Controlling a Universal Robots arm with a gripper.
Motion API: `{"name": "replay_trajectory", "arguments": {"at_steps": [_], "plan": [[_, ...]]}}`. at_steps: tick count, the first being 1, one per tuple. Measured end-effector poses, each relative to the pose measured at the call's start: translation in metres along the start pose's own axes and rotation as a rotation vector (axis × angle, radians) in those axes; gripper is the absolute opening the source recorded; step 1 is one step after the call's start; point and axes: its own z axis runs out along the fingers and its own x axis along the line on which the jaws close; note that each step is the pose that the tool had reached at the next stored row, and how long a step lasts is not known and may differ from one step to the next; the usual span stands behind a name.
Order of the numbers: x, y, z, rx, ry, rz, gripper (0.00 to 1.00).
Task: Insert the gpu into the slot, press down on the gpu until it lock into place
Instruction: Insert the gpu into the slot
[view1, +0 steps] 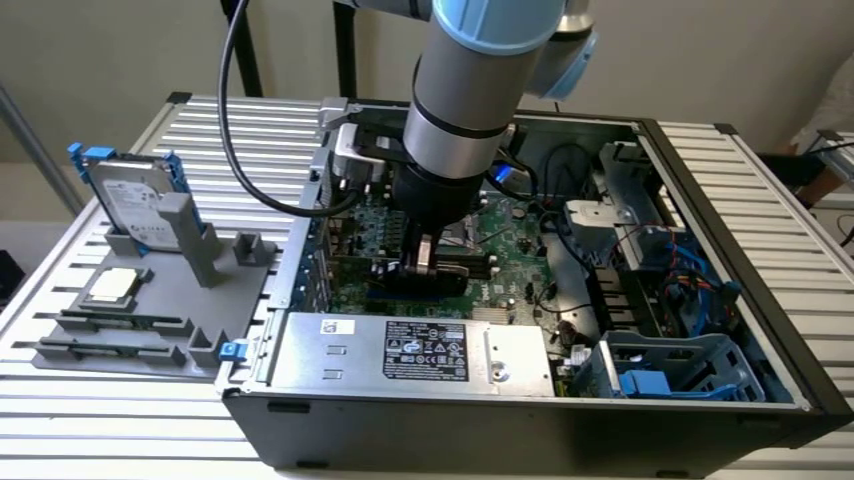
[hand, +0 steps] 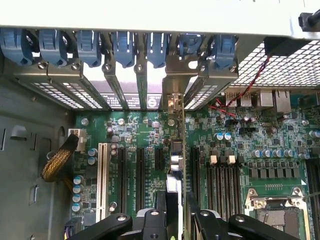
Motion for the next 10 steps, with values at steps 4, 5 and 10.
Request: {"name": "replay_trajectory", "arguments": {"at_steps": [4,5,10], "plan": [[0.0000,-0.0001,0.0002,-0.0053,0.0001,0.000,0.26],[0.0000,-0.0001,0.0002,-0.0062,0.0000,0.000,0.26],[0.0001,-0.0001,0.0004,-0.0068,0.0001,0.000,0.26]]}}
